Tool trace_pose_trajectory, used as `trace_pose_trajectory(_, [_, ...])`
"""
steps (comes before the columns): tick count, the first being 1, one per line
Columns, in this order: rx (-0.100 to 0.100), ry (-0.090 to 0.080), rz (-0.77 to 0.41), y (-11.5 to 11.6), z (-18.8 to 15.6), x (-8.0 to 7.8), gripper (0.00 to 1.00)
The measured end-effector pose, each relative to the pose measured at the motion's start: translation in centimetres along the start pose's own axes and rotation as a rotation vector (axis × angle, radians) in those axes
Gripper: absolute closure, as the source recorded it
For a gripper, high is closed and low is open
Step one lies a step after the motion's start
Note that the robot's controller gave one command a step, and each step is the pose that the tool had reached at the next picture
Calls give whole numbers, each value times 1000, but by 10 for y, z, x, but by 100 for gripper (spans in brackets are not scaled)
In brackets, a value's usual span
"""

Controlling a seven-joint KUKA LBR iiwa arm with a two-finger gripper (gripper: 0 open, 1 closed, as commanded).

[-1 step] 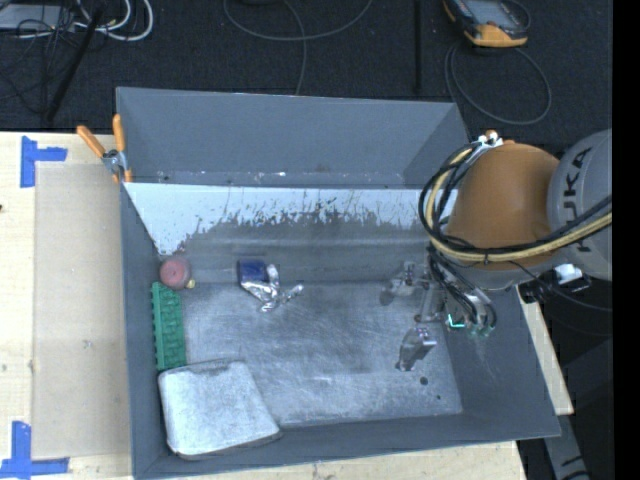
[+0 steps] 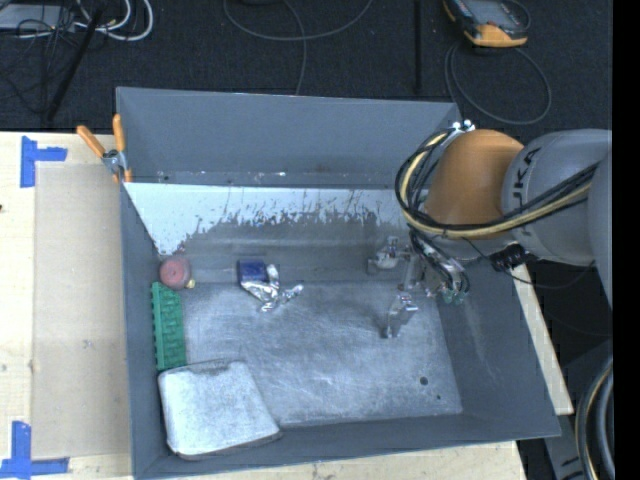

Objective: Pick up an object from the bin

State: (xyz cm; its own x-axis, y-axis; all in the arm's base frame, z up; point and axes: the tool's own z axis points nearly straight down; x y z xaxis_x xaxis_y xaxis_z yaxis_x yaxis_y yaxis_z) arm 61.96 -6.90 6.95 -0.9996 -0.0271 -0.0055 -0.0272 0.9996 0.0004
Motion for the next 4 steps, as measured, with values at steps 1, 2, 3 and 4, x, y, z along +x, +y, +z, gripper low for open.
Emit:
trace_pose_trajectory(1, [-5,2,-54,115,-31,-2,0])
trace_pose_trajectory(2, [-4,0,-7,168,-69,-4,0])
trace_pose_trajectory(3, [-2,2,72,166,-1,-6,0])
trace_pose_trajectory(4, [-1,5,70,166,-3,-7,0])
